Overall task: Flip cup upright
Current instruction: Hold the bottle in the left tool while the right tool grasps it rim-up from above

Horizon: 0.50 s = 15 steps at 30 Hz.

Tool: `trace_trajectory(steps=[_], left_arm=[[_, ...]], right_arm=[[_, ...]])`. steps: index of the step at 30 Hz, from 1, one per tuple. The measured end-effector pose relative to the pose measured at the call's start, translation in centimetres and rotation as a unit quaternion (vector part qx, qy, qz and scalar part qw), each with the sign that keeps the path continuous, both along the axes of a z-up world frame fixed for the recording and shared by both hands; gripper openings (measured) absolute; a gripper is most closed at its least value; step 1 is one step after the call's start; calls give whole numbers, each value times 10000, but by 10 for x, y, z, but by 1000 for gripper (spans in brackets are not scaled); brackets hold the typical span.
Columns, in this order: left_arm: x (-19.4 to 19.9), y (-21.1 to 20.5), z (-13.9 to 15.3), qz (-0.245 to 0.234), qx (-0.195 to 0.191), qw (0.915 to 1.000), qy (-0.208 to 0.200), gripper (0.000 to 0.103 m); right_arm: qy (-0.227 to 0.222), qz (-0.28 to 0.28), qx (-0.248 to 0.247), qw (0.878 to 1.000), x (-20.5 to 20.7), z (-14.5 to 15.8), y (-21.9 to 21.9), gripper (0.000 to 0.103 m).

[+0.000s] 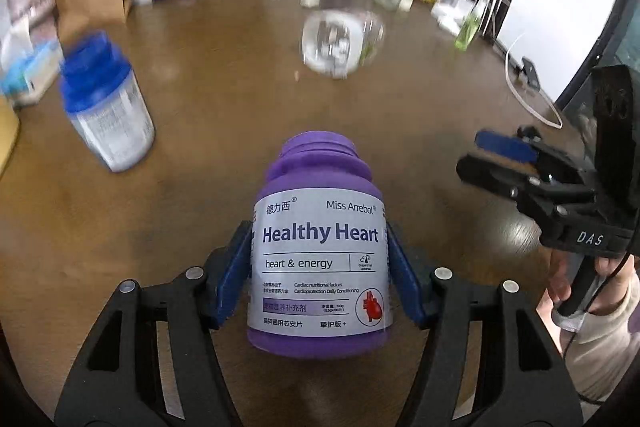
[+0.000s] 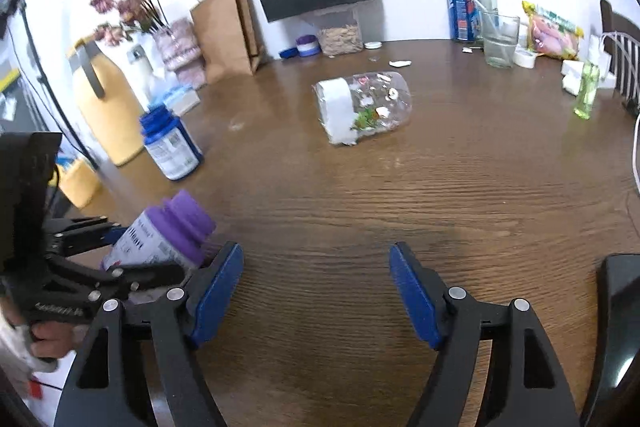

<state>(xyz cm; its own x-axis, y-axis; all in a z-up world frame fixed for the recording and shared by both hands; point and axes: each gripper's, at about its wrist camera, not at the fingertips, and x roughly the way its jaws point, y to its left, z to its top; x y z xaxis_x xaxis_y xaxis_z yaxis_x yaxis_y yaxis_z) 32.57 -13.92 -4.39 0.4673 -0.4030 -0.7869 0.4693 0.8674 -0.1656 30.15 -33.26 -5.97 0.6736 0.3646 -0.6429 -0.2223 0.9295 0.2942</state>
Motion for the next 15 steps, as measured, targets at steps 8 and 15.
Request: trace_trajectory(steps=[8,15], left_arm=[[37,-13,81,-909,54,9839,-1540,60],[72,-19,97,-2010,-322,9587,-1987,60]], right_arm=[[-134,934,1345,9864,63,73,7,80],[409,1368,2405,9601,145,95,14,80]])
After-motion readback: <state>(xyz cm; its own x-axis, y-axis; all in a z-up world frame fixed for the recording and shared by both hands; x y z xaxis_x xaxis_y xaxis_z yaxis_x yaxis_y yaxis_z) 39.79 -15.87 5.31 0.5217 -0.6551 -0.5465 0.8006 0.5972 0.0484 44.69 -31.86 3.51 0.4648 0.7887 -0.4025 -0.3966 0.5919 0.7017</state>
